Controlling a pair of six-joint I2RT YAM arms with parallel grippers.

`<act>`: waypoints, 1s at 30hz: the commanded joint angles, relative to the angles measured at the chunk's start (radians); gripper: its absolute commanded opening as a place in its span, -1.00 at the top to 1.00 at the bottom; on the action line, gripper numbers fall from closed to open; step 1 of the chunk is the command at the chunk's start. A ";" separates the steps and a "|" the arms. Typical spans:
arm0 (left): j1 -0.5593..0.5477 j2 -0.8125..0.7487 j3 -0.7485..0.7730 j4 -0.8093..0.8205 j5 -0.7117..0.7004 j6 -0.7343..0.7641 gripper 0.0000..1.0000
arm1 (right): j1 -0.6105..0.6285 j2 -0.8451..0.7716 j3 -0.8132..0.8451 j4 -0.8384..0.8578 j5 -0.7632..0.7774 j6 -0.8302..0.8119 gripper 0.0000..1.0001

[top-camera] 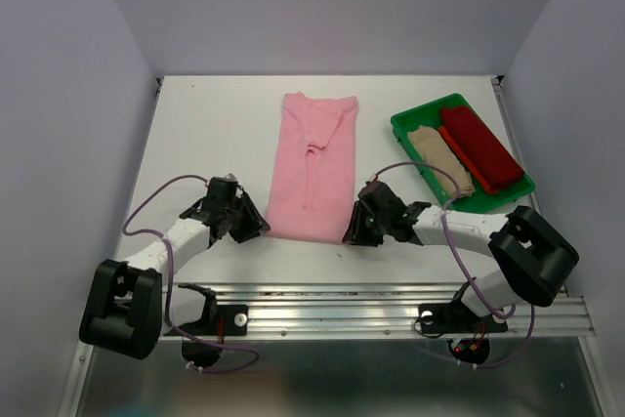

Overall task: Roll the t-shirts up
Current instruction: Roll the T-shirt to the center of the board.

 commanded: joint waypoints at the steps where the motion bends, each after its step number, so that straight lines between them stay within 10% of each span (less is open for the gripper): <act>1: -0.010 -0.005 -0.015 0.043 0.023 -0.002 0.06 | 0.007 0.011 -0.012 0.025 0.006 0.016 0.27; 12: -0.022 -0.012 -0.018 0.041 0.025 -0.005 0.40 | 0.007 0.016 -0.012 0.025 0.007 0.014 0.56; 21: -0.036 -0.017 -0.011 0.007 0.019 -0.012 -0.02 | 0.007 0.006 -0.015 0.023 0.013 0.014 0.89; 30: -0.048 -0.003 -0.008 -0.006 -0.009 -0.029 0.28 | 0.007 0.011 -0.012 0.023 0.013 0.013 0.93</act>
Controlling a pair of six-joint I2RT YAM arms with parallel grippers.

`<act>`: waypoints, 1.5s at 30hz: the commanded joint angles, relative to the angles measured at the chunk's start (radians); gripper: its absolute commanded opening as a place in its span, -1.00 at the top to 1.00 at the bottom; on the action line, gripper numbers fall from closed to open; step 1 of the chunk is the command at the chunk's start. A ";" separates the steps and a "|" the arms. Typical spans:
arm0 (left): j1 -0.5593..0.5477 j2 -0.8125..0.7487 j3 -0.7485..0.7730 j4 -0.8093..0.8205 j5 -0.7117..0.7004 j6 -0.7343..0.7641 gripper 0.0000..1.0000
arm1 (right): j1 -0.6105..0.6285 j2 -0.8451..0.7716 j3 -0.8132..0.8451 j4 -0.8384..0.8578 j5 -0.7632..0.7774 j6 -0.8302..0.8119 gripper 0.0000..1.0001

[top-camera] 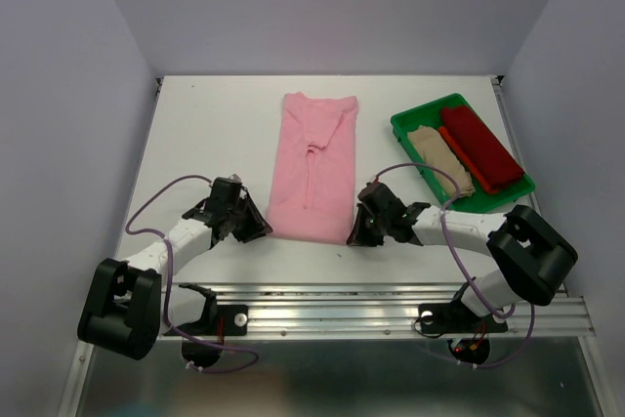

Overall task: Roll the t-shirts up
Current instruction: Roll the T-shirt to the center of the board.

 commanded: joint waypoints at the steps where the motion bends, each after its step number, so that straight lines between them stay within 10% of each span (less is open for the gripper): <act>1: -0.009 -0.005 -0.007 -0.012 -0.020 -0.004 0.28 | 0.007 0.003 -0.006 0.022 0.014 0.002 0.93; 10: -0.026 0.014 0.007 -0.022 -0.035 -0.004 0.21 | 0.007 -0.001 -0.004 0.020 0.019 0.002 0.95; 19: -0.043 0.066 0.042 -0.021 -0.040 0.003 1.00 | 0.007 -0.018 -0.003 0.011 0.033 0.002 0.99; 45: -0.043 0.096 0.246 -0.208 -0.104 0.013 1.00 | 0.007 -0.089 0.066 -0.078 0.097 -0.027 0.99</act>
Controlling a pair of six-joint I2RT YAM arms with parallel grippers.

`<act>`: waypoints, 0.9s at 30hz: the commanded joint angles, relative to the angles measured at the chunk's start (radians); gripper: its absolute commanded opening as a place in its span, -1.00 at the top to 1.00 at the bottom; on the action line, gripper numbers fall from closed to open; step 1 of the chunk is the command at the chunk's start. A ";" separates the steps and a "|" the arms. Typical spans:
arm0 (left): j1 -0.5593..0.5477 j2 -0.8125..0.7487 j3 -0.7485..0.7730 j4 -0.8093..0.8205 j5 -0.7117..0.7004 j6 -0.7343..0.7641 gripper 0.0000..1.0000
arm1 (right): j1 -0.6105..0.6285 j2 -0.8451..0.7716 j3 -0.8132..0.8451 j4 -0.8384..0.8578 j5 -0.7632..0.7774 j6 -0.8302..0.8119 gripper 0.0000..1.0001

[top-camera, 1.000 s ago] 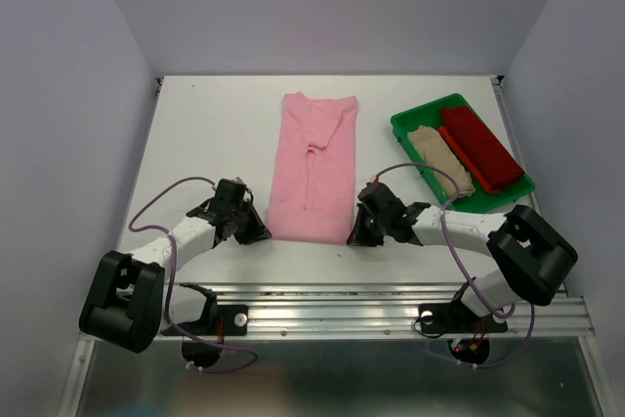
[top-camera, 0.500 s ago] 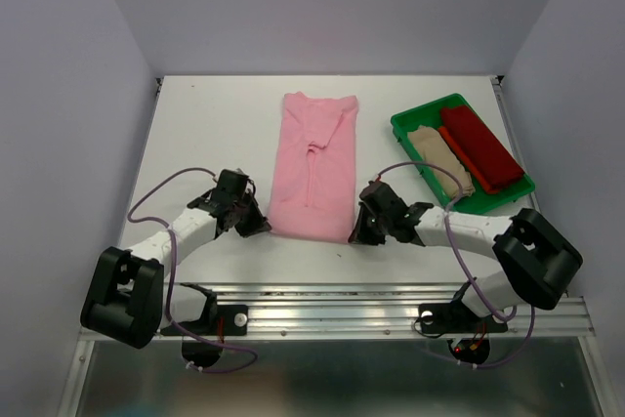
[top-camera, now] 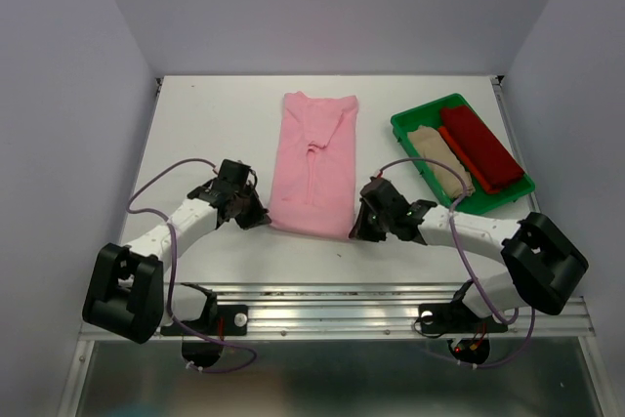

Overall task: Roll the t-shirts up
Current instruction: Roll the T-shirt to the center of the board.

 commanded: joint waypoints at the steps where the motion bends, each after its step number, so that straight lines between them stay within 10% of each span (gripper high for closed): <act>1: -0.003 0.012 0.054 -0.043 -0.033 0.021 1.00 | 0.007 -0.012 0.046 -0.017 0.034 -0.020 0.99; 5: -0.005 0.021 0.034 -0.020 0.004 0.032 1.00 | 0.007 0.001 0.043 -0.017 0.025 -0.026 0.99; 10: -0.005 0.002 0.009 -0.012 -0.007 0.021 -0.12 | 0.007 0.002 0.040 -0.017 0.028 -0.028 0.99; 27: -0.006 -0.054 -0.130 0.146 0.022 -0.089 0.04 | -0.002 0.040 0.048 -0.017 0.042 -0.053 0.99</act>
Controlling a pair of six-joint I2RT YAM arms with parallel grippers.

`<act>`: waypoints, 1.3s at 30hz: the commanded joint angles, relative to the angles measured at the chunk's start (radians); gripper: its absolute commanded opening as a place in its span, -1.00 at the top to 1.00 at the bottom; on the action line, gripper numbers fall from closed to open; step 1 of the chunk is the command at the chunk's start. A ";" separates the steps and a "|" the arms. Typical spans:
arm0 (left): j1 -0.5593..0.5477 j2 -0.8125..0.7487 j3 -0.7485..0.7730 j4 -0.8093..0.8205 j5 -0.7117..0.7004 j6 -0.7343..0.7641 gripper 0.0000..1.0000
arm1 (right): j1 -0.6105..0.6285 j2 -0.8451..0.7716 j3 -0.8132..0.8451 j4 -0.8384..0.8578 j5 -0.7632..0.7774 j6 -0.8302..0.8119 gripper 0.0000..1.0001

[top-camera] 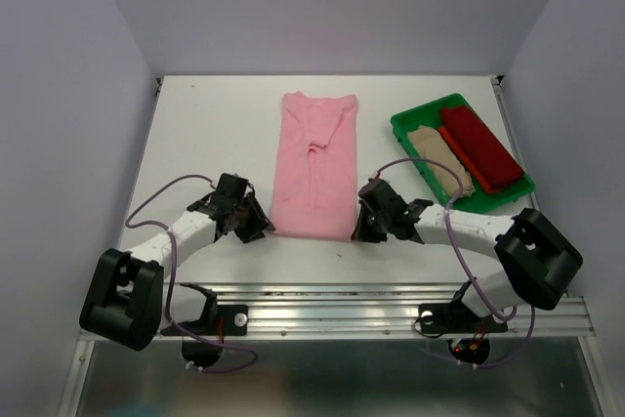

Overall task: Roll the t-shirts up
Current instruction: Roll the T-shirt to the center of the board.

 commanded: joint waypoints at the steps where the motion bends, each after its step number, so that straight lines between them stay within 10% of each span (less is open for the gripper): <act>1: -0.006 -0.014 -0.004 0.071 0.010 -0.021 0.04 | -0.001 0.006 0.036 0.004 0.028 -0.013 0.99; 17: -0.007 0.011 -0.053 0.135 0.010 -0.036 0.16 | -0.001 0.001 0.035 0.003 0.031 -0.015 0.99; 27: -0.011 0.055 -0.059 0.158 0.028 -0.027 1.00 | -0.001 -0.004 0.030 0.003 0.034 -0.010 0.99; 39: -0.009 0.020 -0.012 0.074 0.065 -0.024 1.00 | -0.001 -0.013 0.051 -0.014 0.021 -0.032 0.99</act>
